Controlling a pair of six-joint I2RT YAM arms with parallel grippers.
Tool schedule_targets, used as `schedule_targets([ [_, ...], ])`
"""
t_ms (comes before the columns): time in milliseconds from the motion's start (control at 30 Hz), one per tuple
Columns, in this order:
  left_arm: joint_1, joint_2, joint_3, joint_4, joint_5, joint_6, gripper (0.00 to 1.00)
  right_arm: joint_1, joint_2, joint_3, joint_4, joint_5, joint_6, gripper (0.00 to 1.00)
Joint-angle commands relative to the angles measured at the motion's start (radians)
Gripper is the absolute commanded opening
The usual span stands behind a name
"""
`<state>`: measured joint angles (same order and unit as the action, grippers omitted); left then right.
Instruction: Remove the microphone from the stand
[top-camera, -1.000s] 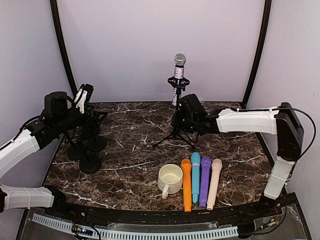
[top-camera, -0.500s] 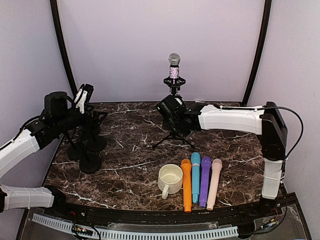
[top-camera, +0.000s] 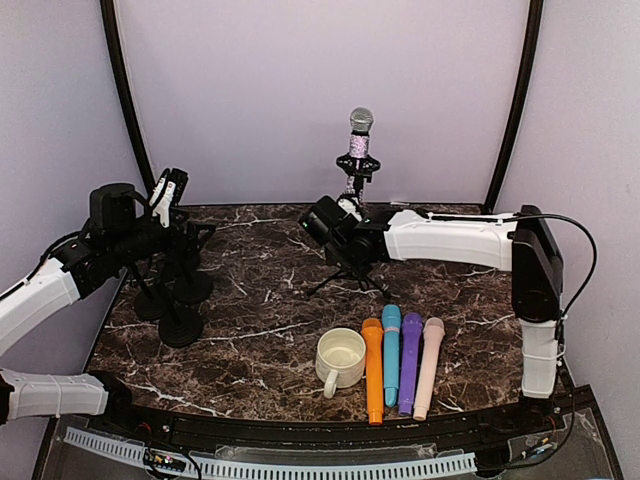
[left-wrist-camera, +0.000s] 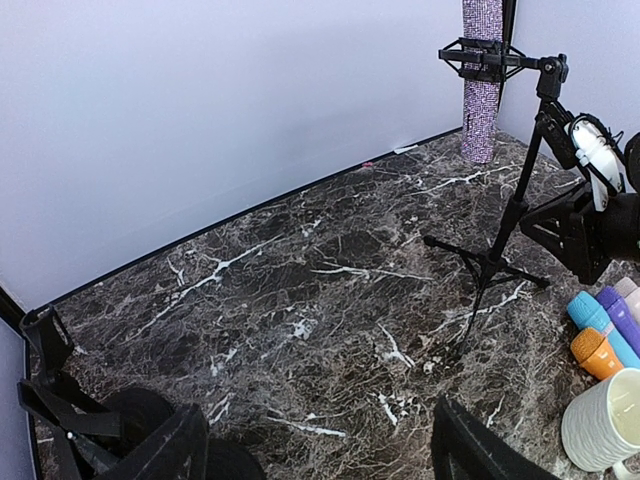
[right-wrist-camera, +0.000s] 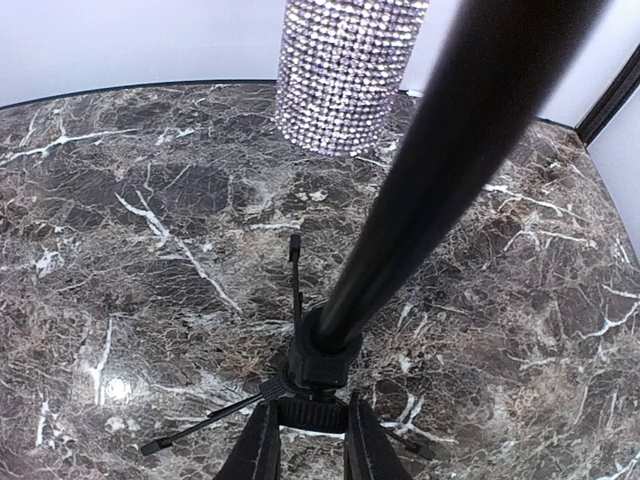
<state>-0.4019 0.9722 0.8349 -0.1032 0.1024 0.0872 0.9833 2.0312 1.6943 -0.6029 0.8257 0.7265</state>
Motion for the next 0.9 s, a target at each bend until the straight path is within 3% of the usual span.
schedule_targets([
  [0,0.003,0.001,0.0,0.013,0.017,0.005,0.79,0.005,-0.016,-0.009,0.002,0.097,-0.089,0.03],
  [367,0.003,0.007,0.0,0.012,0.019,0.005,0.79,0.004,-0.096,-0.154,0.186,0.074,-0.459,0.04],
  [533,0.003,0.011,-0.001,0.01,0.014,0.007,0.79,0.005,-0.091,-0.156,0.191,0.073,-0.536,0.06],
  [600,0.003,0.011,0.0,0.01,0.013,0.008,0.79,0.005,-0.109,-0.159,0.197,0.059,-0.54,0.13],
  [867,0.003,0.01,0.001,0.009,0.007,0.009,0.79,0.005,-0.311,-0.262,0.278,-0.138,-0.471,0.64],
])
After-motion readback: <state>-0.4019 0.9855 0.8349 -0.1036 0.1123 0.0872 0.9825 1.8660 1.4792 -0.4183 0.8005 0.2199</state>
